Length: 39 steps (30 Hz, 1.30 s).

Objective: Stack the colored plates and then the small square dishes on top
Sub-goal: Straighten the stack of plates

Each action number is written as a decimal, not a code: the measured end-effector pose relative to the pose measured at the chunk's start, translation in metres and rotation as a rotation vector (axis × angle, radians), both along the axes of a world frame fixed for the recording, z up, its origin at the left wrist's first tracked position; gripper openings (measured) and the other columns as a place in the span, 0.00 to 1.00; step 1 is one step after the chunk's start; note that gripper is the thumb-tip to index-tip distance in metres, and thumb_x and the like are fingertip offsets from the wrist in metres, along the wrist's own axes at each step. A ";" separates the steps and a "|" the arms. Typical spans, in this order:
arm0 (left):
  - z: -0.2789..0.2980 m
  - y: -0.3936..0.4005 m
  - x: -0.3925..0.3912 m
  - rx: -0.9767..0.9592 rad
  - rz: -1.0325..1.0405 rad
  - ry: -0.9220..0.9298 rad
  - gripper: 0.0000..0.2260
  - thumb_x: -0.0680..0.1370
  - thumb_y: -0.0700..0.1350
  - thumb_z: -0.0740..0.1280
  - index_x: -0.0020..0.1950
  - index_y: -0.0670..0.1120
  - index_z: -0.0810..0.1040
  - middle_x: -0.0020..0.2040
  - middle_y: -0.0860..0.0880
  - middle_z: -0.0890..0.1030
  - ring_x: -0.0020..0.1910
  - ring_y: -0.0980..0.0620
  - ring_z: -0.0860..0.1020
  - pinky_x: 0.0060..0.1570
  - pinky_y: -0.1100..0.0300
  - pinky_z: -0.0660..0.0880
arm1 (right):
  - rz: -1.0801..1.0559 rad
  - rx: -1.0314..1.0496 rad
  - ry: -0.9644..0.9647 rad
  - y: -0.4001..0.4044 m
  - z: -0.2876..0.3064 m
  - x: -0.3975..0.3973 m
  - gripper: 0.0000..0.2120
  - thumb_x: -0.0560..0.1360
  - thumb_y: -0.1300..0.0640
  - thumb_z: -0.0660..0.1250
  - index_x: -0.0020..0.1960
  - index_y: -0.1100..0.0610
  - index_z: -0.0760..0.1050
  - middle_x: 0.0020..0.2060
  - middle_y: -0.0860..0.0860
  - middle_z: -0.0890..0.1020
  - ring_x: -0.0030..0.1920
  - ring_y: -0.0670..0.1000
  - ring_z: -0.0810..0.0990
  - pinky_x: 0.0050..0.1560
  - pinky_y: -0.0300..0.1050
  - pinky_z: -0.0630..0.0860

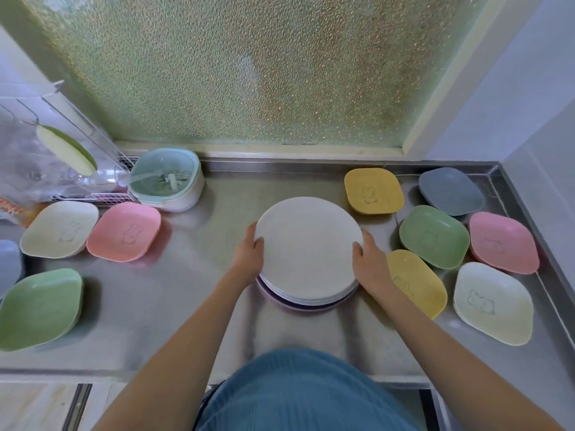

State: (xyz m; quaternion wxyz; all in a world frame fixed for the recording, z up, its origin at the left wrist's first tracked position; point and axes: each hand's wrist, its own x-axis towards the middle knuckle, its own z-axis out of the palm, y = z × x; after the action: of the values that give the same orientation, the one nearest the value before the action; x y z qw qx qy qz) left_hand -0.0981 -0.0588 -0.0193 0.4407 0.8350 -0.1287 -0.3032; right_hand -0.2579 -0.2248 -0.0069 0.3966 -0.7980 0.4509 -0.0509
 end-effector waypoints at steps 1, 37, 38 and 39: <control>0.000 0.001 -0.001 0.002 0.001 0.005 0.21 0.81 0.41 0.51 0.75 0.49 0.57 0.66 0.41 0.72 0.59 0.42 0.72 0.55 0.58 0.66 | -0.031 0.005 -0.018 0.002 -0.002 0.003 0.20 0.81 0.60 0.52 0.73 0.58 0.60 0.65 0.59 0.73 0.64 0.61 0.71 0.61 0.51 0.67; 0.000 0.275 0.100 0.158 -0.004 -0.235 0.17 0.77 0.49 0.54 0.66 0.50 0.67 0.51 0.42 0.80 0.48 0.41 0.78 0.47 0.51 0.76 | -0.108 -0.059 -0.036 0.251 -0.020 0.131 0.21 0.80 0.62 0.51 0.73 0.60 0.58 0.69 0.61 0.68 0.68 0.62 0.67 0.67 0.56 0.64; 0.000 0.282 0.103 0.164 -0.018 -0.261 0.17 0.76 0.51 0.54 0.64 0.50 0.69 0.53 0.43 0.80 0.50 0.42 0.78 0.49 0.49 0.76 | -0.120 -0.124 -0.020 0.253 -0.017 0.132 0.22 0.79 0.64 0.53 0.73 0.61 0.58 0.70 0.62 0.67 0.69 0.62 0.65 0.67 0.58 0.63; 0.000 0.290 0.106 0.178 -0.006 -0.304 0.17 0.76 0.52 0.55 0.62 0.49 0.71 0.54 0.43 0.80 0.51 0.42 0.78 0.50 0.49 0.76 | -0.117 -0.237 -0.017 0.258 -0.013 0.136 0.23 0.78 0.66 0.55 0.72 0.63 0.58 0.69 0.64 0.67 0.70 0.63 0.64 0.67 0.59 0.62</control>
State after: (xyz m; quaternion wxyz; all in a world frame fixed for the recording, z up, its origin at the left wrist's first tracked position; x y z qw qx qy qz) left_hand 0.0080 0.2316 -0.0195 0.3396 0.9066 -0.1688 -0.1849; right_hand -0.1222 0.0328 -0.0198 0.2996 -0.8111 0.4842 -0.1338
